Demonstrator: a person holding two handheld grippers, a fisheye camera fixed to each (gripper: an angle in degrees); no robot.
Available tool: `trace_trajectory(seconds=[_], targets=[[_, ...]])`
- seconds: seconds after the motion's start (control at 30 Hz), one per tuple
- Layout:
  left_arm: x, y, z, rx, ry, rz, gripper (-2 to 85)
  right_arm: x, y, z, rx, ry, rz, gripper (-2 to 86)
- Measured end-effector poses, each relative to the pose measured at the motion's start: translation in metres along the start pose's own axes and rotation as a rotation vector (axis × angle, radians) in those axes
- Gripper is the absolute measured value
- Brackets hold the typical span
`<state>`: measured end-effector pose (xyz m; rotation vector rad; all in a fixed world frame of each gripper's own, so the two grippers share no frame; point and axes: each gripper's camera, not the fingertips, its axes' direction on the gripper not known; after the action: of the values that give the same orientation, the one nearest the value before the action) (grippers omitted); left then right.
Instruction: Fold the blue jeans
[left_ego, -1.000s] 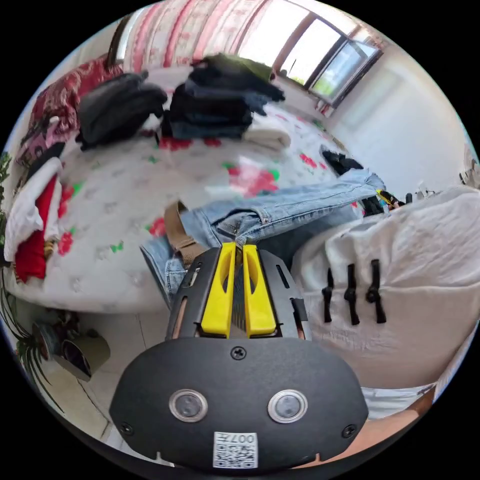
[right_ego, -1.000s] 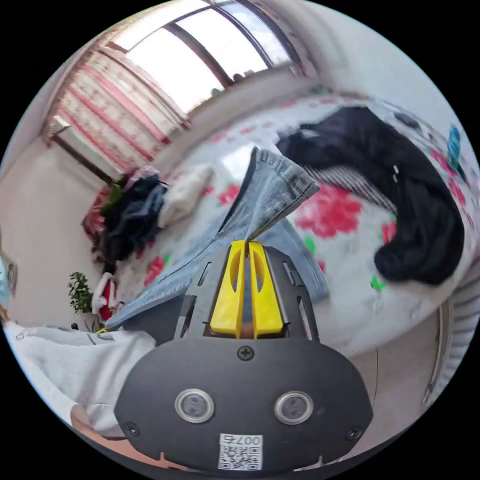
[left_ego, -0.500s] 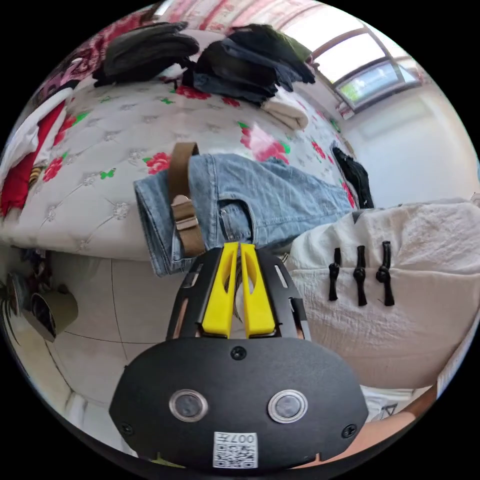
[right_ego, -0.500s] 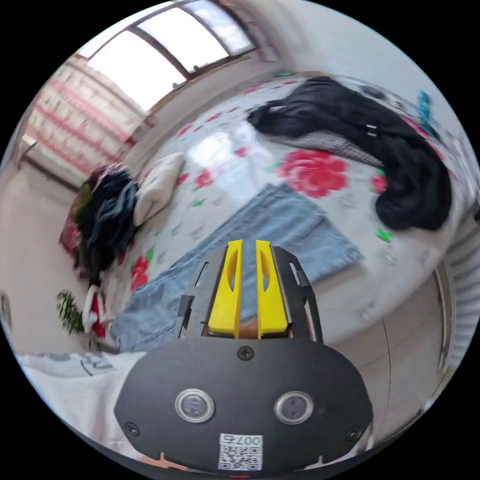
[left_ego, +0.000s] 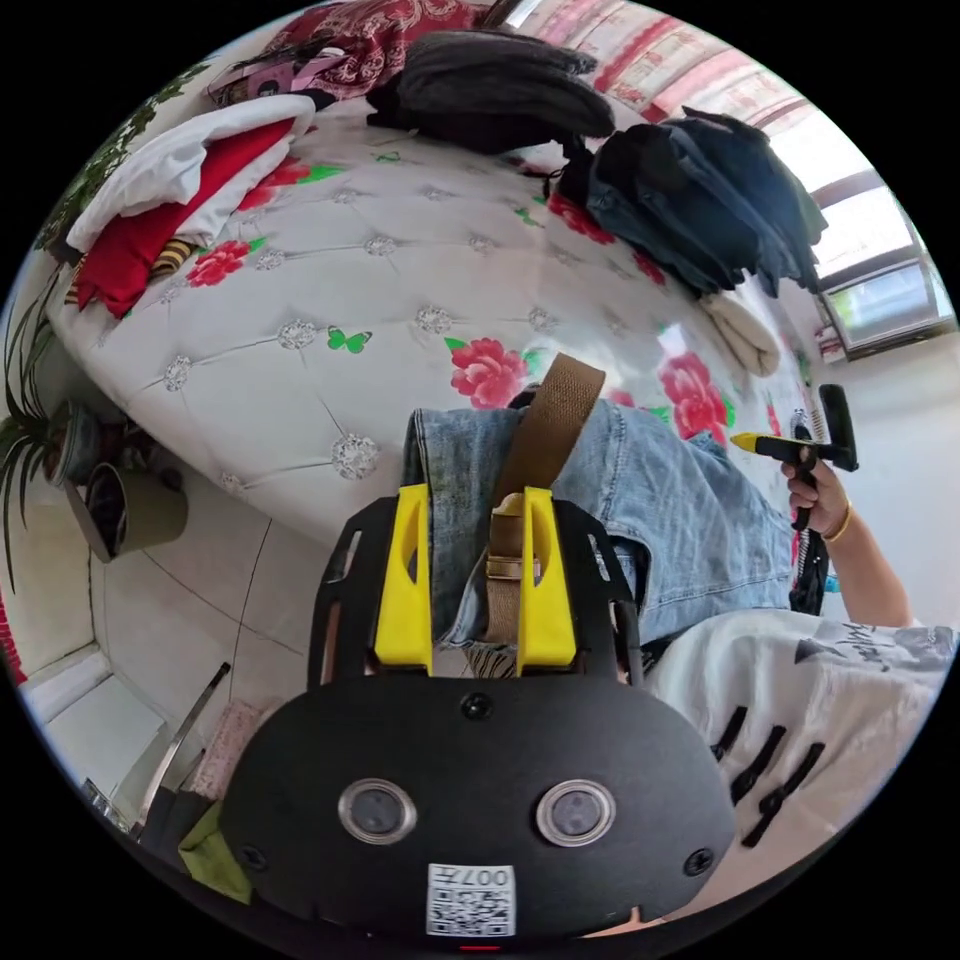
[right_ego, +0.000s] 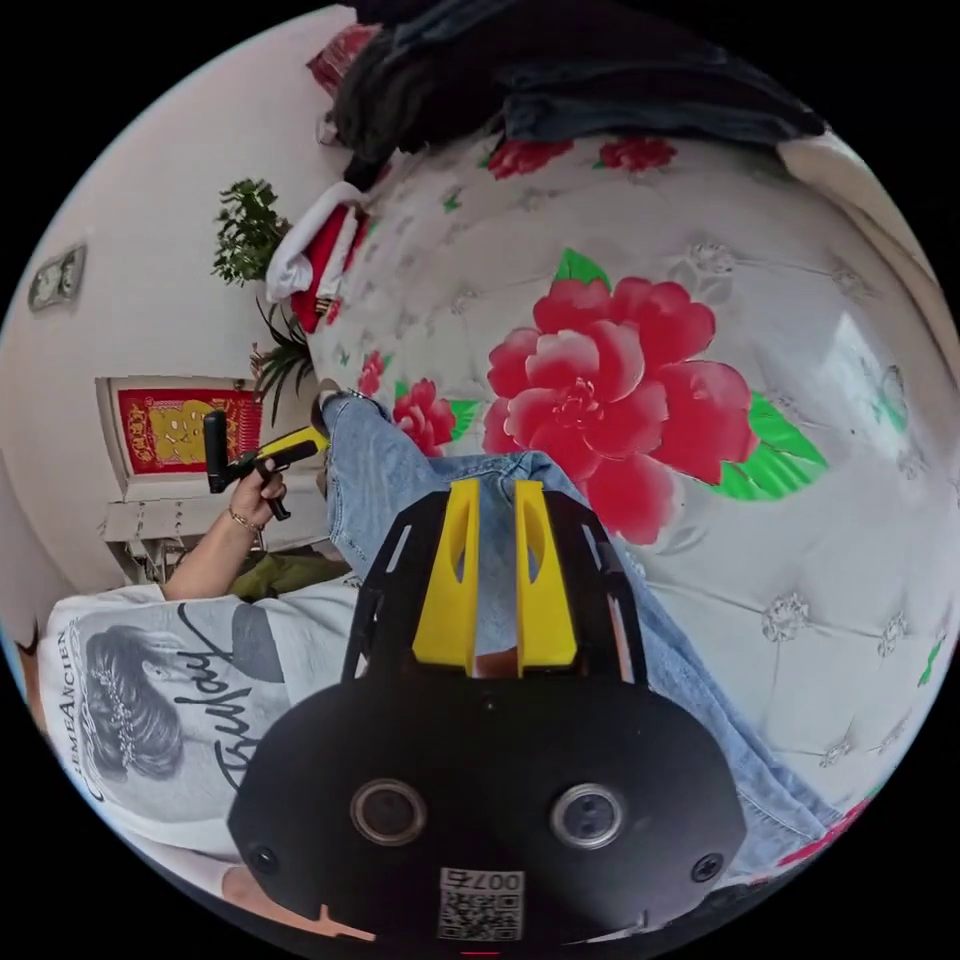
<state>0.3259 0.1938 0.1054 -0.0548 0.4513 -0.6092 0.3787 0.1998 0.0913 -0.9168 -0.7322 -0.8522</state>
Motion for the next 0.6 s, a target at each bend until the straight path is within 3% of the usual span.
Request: trace_trajectory(seconds=[0.1,0.2,0.43,0.6], targets=[[0.010,-0.008,0.015,-0.026,-0.039,-0.015,10.2,0.003,-0.021,0.029,-0.104,-0.017,0.038,2.5],[0.014,-0.009,0.016,-0.021,-0.107,-0.003,1.4,0.005,-0.032,0.041,-0.151,-0.057,0.046,0.9],[-0.007,-0.035,-0.005,0.077,-0.152,-0.039,-0.7,-0.002,-0.080,-0.014,0.097,-0.092,-0.026,-0.2],[-0.020,-0.089,0.016,0.033,-0.257,-0.033,0.7,0.023,-0.132,-0.016,0.215,0.064,0.172,-0.2]])
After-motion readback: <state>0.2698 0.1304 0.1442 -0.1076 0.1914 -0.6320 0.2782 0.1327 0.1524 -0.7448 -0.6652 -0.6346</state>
